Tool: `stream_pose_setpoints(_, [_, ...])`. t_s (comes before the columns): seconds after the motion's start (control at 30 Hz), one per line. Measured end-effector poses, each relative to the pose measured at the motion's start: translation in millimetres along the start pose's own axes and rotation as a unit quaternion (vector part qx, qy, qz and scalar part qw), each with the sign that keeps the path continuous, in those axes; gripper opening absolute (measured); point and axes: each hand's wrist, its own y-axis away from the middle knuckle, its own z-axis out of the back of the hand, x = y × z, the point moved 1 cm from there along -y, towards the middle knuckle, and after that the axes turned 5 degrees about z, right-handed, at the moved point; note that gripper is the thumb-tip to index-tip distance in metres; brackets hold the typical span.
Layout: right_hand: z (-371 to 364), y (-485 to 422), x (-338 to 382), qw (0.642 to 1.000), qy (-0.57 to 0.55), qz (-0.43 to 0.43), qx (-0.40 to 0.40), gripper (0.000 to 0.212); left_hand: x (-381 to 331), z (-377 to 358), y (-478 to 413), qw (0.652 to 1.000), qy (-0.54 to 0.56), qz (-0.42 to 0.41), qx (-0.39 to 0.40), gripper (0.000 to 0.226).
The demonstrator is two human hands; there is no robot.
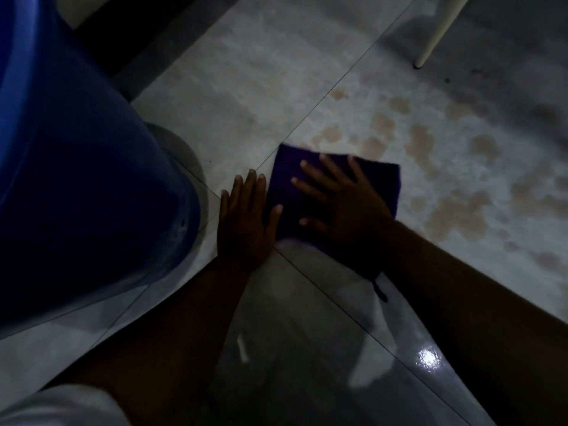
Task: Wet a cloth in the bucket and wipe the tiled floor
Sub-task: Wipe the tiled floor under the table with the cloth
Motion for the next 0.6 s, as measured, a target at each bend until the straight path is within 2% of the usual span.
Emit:
stream_pose_setpoints(0.13, [11.4,-18.7,-62.6,0.986,-0.039,-0.164,-0.006,0.081,-1.4,-13.9,-9.3,0.996,-0.084,0.024,0.018,0.077])
stream_pose_setpoints(0.27, [18.6,-16.6,-122.7,0.93,-0.087,-0.357,0.008,0.085,-4.5,-16.7,-6.8,0.995,-0.092,0.03,0.003,0.078])
stream_pose_setpoints(0.33, [24.4,-39.0,-127.7,0.912,-0.115,-0.393,0.004,0.086,-4.0,-16.4,-6.2,0.996,-0.087,0.035,0.002,0.079])
stream_pose_setpoints(0.4, [28.4,-68.9,-105.4,0.931,-0.111,-0.349,-0.001,0.084,-4.0,-16.2,-5.5,0.996,-0.079,0.04,0.006,0.081])
stream_pose_setpoints(0.47, [24.6,-85.1,-63.2,0.965,-0.092,-0.244,0.002,0.08,-5.0,-12.0,-3.7,0.997,-0.057,0.05,-0.005,0.082])
stream_pose_setpoints(0.6, [5.9,-26.1,-8.3,0.997,-0.052,-0.048,0.005,0.076,-12.0,0.7,-14.2,0.987,0.082,0.113,-0.081,0.088])
